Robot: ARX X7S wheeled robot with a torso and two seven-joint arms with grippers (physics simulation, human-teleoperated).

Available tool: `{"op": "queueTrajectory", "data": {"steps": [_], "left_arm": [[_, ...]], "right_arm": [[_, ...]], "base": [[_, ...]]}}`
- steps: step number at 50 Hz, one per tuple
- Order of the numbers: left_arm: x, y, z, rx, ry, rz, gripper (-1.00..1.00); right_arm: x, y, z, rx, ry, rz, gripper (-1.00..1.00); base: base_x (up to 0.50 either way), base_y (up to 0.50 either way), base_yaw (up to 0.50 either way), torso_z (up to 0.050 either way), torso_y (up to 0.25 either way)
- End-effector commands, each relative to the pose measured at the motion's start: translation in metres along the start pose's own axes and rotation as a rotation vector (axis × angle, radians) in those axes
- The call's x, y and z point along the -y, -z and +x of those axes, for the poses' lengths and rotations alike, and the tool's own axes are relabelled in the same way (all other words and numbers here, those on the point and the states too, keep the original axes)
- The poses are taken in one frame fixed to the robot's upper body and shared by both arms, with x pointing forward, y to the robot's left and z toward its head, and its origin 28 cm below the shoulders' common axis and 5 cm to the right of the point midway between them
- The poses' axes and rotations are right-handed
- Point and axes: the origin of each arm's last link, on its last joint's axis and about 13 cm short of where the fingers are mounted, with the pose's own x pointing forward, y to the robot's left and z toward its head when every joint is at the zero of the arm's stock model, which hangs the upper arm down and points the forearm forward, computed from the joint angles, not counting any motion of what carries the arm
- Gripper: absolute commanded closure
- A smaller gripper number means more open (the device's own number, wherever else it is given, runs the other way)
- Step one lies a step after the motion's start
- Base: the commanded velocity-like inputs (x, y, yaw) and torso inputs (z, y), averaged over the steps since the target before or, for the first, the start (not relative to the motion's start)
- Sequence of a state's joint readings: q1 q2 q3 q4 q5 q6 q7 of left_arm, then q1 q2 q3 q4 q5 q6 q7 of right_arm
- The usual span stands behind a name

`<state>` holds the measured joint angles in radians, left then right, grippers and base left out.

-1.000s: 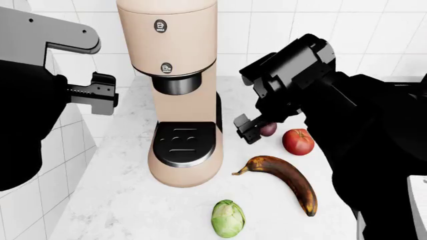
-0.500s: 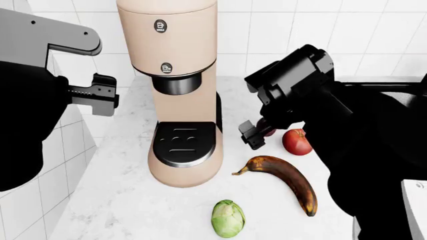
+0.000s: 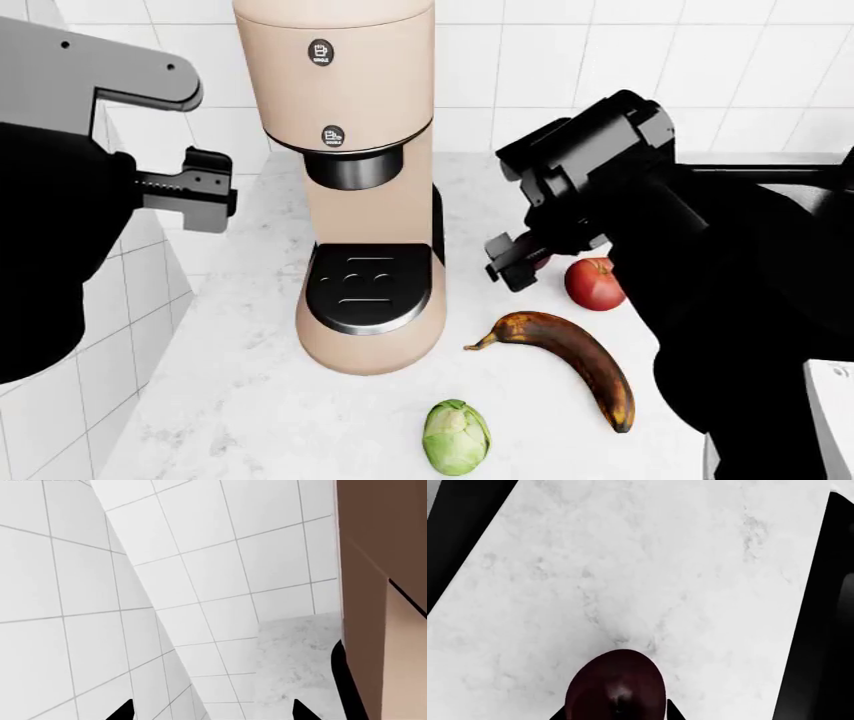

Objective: There is a mixed pile of frozen fruits and vegetables on the counter. Locate all the frozen vegetables and place the items in a bowl on the counter. Take all the frozen fruits and defrost them in a running sink.

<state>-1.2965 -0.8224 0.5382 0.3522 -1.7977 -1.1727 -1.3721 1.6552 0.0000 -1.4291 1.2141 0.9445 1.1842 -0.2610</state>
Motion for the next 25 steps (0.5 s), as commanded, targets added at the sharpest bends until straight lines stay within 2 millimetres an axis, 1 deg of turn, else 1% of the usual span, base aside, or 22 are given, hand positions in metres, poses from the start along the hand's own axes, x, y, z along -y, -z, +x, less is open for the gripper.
{"op": "queueTrajectory", "data": {"steps": [1, 7, 11, 18, 21, 25], "left_arm": [[0.001, -0.002, -0.001, 0.002, 0.000, 0.001, -1.00], [0.000, -0.003, -0.002, 0.006, 0.000, -0.001, -1.00], [-0.001, -0.003, -0.003, 0.011, 0.001, -0.003, -1.00], [-0.003, -0.002, -0.004, 0.010, -0.002, -0.007, -1.00], [-0.004, -0.002, -0.005, 0.010, -0.003, -0.006, -1.00], [-0.004, -0.001, -0.005, 0.009, -0.006, -0.008, -1.00]], "right_arm": [[0.004, -0.003, -0.004, 0.026, 0.007, 0.001, 1.00], [0.006, -0.011, -0.018, 0.075, 0.009, 0.017, 1.00], [0.006, -0.014, -0.023, 0.085, 0.009, 0.013, 1.00], [0.011, -0.019, -0.036, 0.109, 0.024, 0.026, 1.00], [0.016, -0.016, -0.038, 0.095, 0.045, 0.029, 1.00], [0.026, -0.007, -0.052, 0.128, 0.060, 0.081, 1.00]], "base": [[0.00, 0.00, 0.00, 0.000, 0.000], [0.00, 0.00, 0.00, 0.000, 0.000], [0.00, 0.00, 0.00, 0.000, 0.000], [0.00, 0.00, 0.00, 0.000, 0.000], [0.00, 0.00, 0.00, 0.000, 0.000], [0.00, 0.00, 0.00, 0.000, 0.000]]}}
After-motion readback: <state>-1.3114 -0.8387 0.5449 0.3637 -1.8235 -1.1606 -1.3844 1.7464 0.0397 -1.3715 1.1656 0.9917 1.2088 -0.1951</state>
